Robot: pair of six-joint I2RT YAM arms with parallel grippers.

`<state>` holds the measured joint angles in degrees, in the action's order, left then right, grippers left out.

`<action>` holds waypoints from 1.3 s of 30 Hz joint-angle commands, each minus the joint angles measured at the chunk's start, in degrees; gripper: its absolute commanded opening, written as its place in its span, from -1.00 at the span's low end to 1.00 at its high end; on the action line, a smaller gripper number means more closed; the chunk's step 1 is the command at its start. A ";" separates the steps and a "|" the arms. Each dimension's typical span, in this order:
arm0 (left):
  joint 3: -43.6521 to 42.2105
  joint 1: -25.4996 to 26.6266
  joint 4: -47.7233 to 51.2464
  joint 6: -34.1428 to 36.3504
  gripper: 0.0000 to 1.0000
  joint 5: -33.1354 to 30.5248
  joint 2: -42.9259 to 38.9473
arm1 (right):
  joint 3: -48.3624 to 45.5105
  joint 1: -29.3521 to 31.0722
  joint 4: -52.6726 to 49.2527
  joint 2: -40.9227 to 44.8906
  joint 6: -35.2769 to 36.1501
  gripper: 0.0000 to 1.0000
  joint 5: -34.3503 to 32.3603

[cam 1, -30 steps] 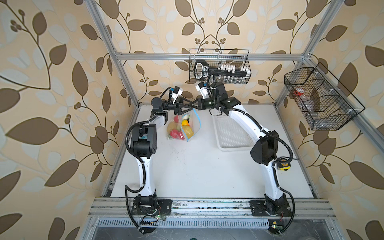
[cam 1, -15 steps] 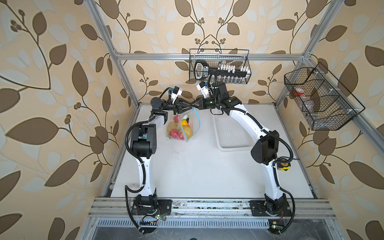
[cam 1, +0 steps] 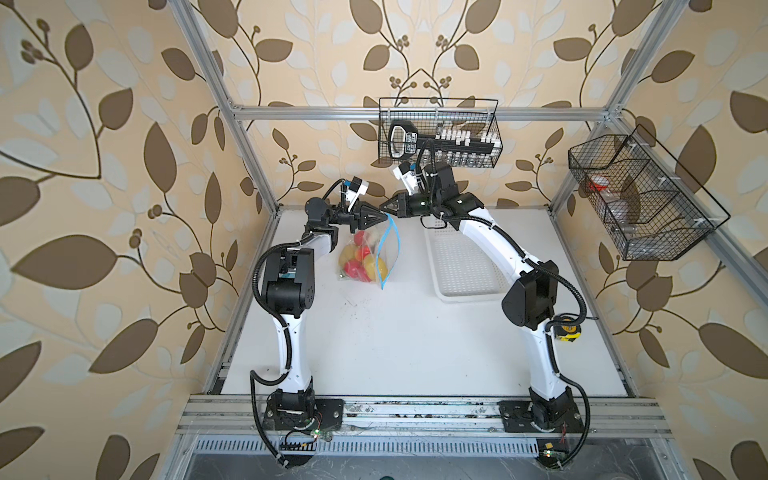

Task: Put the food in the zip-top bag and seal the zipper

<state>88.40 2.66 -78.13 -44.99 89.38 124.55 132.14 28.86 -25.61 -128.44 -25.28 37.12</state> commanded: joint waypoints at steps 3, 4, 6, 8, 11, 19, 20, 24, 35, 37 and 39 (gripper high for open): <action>1.29 0.60 -3.45 0.02 -0.91 4.72 -3.96 | 1.32 0.04 2.19 -0.92 0.23 -1.00 1.07; 1.23 0.60 -3.46 -0.01 -0.97 4.79 -4.11 | 1.36 0.05 2.13 -0.89 0.32 -1.00 0.92; 0.96 0.60 -3.45 -0.13 -1.00 4.75 -4.40 | 1.29 0.00 1.41 -1.02 0.51 -1.00 -0.32; 1.03 0.64 -3.44 -0.44 -1.00 4.68 -4.65 | 1.36 0.00 0.74 -0.91 0.83 -1.00 -1.14; 1.61 0.57 -3.51 -1.42 -1.00 4.66 -4.73 | 1.22 -0.09 -0.74 -0.85 1.66 -1.00 -3.22; 2.41 0.26 -3.45 -2.98 -1.00 3.33 -5.24 | -1.50 -0.05 -2.26 1.04 3.48 -0.88 -7.88; 2.62 0.16 -3.43 -3.38 -1.00 2.81 -5.16 | -1.88 -0.04 -2.01 1.26 3.48 -0.76 -7.88; 3.70 -0.01 -3.46 -5.10 -1.00 1.77 -4.69 | -3.07 -0.14 -1.42 2.18 3.48 -0.51 -7.54; 3.40 0.01 -3.50 -5.53 -1.00 1.67 -5.11 | -7.06 -0.32 3.70 4.86 1.38 -0.66 -4.23; 3.47 0.03 -3.44 -5.53 -1.00 1.67 -5.05 | -7.59 -0.35 4.36 5.21 0.81 -0.73 -3.51; 3.75 0.03 -3.43 -5.71 -1.00 1.62 -4.81 | -8.69 -0.40 5.39 5.94 0.12 -0.74 -3.08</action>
<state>89.25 2.66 -77.71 -49.98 90.04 124.25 125.14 28.71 -21.26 -124.90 -24.64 32.75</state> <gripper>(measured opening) 0.048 0.136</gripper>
